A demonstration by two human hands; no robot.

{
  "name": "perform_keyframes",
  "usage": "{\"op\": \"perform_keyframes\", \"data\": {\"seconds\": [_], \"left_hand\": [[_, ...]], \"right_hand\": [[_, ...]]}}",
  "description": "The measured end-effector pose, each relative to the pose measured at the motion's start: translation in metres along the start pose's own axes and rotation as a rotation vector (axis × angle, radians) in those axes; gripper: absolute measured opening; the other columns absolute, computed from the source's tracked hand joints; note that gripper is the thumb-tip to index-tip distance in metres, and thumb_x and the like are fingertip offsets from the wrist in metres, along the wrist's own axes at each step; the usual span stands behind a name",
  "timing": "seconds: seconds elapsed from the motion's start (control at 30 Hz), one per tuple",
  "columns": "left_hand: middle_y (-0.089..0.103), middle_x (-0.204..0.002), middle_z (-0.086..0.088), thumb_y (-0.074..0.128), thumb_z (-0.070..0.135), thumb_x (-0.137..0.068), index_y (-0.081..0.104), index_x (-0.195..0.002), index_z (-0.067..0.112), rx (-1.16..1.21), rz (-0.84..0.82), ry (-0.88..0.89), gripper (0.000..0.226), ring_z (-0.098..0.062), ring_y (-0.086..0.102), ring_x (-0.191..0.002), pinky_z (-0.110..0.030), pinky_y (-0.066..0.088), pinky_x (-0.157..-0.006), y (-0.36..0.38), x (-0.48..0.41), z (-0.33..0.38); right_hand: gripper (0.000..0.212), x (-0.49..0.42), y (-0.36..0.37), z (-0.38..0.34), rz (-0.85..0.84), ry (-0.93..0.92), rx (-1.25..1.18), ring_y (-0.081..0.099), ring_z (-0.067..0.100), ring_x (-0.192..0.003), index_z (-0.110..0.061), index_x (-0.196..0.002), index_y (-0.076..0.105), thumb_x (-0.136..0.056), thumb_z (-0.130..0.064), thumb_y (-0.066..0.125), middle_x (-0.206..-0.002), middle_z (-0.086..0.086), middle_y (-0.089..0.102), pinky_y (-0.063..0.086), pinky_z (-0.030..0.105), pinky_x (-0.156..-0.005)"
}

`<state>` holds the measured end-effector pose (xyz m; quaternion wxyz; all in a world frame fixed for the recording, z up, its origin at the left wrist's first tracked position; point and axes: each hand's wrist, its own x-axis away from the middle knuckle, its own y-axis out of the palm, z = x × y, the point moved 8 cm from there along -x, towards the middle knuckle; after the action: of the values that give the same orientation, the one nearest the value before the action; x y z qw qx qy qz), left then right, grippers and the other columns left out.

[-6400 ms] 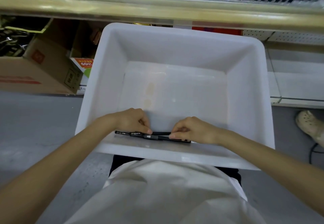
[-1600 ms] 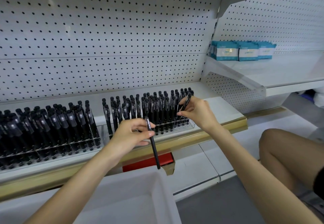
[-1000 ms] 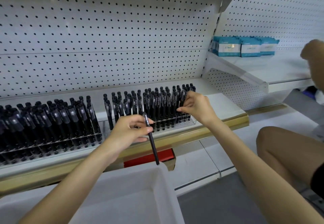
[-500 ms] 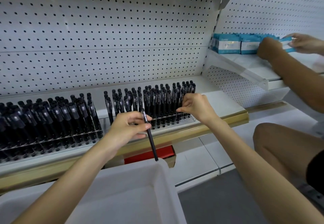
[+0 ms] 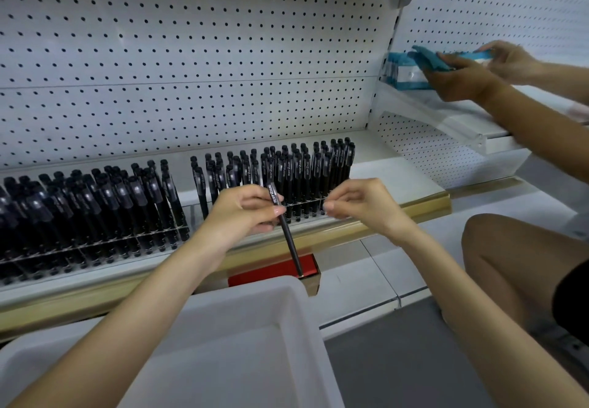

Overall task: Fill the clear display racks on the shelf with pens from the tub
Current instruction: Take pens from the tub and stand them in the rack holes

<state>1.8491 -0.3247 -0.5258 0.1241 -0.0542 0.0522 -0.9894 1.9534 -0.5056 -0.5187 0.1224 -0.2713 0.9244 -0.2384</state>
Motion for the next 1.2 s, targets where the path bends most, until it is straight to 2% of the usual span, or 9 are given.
{"op": "perform_keyframes", "data": {"seconds": [0.17, 0.37, 0.57, 0.7, 0.8, 0.87, 0.97, 1.1, 1.2], "left_hand": [[0.074, -0.093, 0.003, 0.070, 0.016, -0.083, 0.070, -0.097, 0.013, 0.034, -0.009, 0.014, 0.014, -0.008, 0.070, -0.090, -0.026, 0.058, -0.079, 0.010, 0.000, 0.008], [0.074, -0.095, 0.002, 0.072, 0.018, -0.082, 0.069, -0.097, 0.014, 0.014, -0.001, 0.050, 0.015, -0.009, 0.069, -0.090, -0.028, 0.057, -0.082, 0.016, 0.003, 0.014], [0.071, -0.097, 0.004, 0.070, 0.025, -0.083, 0.071, -0.098, 0.018, -0.068, 0.004, 0.132, 0.017, -0.007, 0.067, -0.093, -0.026, 0.057, -0.082, 0.022, 0.002, 0.019], [0.064, -0.102, 0.022, 0.056, 0.038, -0.090, 0.066, -0.102, 0.034, -0.509, 0.083, 0.377, 0.016, 0.009, 0.059, -0.089, -0.017, 0.048, -0.082, 0.019, 0.006, 0.025], [0.062, -0.120, 0.006, 0.044, 0.042, -0.094, 0.060, -0.124, 0.021, -1.022, 0.111, 0.570, 0.040, -0.008, 0.066, -0.095, -0.028, 0.055, -0.083, 0.027, 0.013, 0.010], [0.063, -0.124, -0.006, 0.044, 0.040, -0.093, 0.060, -0.126, 0.014, -1.216, 0.093, 0.659, 0.045, -0.019, 0.068, -0.101, -0.033, 0.055, -0.081, 0.034, 0.014, -0.005], [0.062, -0.126, -0.010, 0.050, 0.041, -0.089, 0.059, -0.126, 0.011, -1.325, 0.106, 0.664, 0.049, -0.023, 0.065, -0.109, -0.038, 0.052, -0.085, 0.036, 0.008, -0.019], [0.062, -0.127, -0.010, 0.053, 0.041, -0.084, 0.060, -0.125, 0.009, -1.390, 0.131, 0.709, 0.052, -0.023, 0.062, -0.114, -0.034, 0.041, -0.093, 0.035, 0.006, -0.024], [0.062, -0.126, -0.010, 0.051, 0.040, -0.084, 0.060, -0.125, 0.009, -1.387, 0.129, 0.699, 0.052, -0.023, 0.062, -0.114, -0.035, 0.043, -0.094, 0.033, 0.006, -0.025]], "right_hand": [[0.007, 0.026, 0.046, -0.009, -0.250, 0.039, -0.204, 0.071, 0.019, -0.077, -0.009, -0.089, 0.071, -0.084, -0.013, 0.068, -0.082, 0.006, 0.074, 0.057, 0.025, -0.071], [0.008, 0.031, 0.057, -0.012, -0.219, 0.044, -0.329, 0.067, 0.007, -0.064, -0.017, -0.080, 0.071, -0.083, -0.010, 0.070, -0.071, -0.003, 0.072, 0.055, 0.020, -0.064], [0.003, 0.032, 0.051, -0.011, -0.207, 0.042, -0.323, 0.066, 0.011, -0.063, -0.009, -0.084, 0.068, -0.082, -0.008, 0.071, -0.074, 0.001, 0.072, 0.054, 0.021, -0.061], [0.008, 0.022, 0.015, -0.010, -0.072, -0.010, -0.271, 0.068, 0.017, -0.069, -0.007, -0.084, 0.063, -0.082, -0.005, 0.070, -0.077, 0.007, 0.072, 0.055, 0.023, -0.062], [0.012, 0.008, -0.032, -0.002, 0.206, -0.030, -0.199, 0.070, 0.021, -0.071, -0.008, -0.084, 0.060, -0.081, -0.008, 0.072, -0.081, 0.012, 0.071, 0.059, 0.030, -0.070], [0.015, -0.002, -0.054, 0.003, 0.346, -0.037, -0.163, 0.070, 0.024, -0.072, -0.011, -0.082, 0.058, -0.081, -0.010, 0.073, -0.078, 0.010, 0.069, 0.060, 0.037, -0.074], [0.017, -0.018, -0.063, 0.006, 0.426, -0.067, -0.063, 0.070, 0.021, -0.074, -0.016, -0.080, 0.059, -0.080, -0.015, 0.076, -0.076, 0.002, 0.067, 0.059, 0.035, -0.075], [0.017, -0.031, -0.056, 0.010, 0.436, -0.099, 0.063, 0.066, 0.010, -0.076, -0.015, -0.086, 0.061, -0.079, -0.020, 0.076, -0.077, -0.005, 0.065, 0.056, 0.023, -0.077], [0.017, -0.038, -0.050, 0.016, 0.407, -0.093, 0.107, 0.065, 0.007, -0.076, -0.016, -0.086, 0.062, -0.079, -0.022, 0.076, -0.076, -0.008, 0.065, 0.055, 0.019, -0.075]]}}
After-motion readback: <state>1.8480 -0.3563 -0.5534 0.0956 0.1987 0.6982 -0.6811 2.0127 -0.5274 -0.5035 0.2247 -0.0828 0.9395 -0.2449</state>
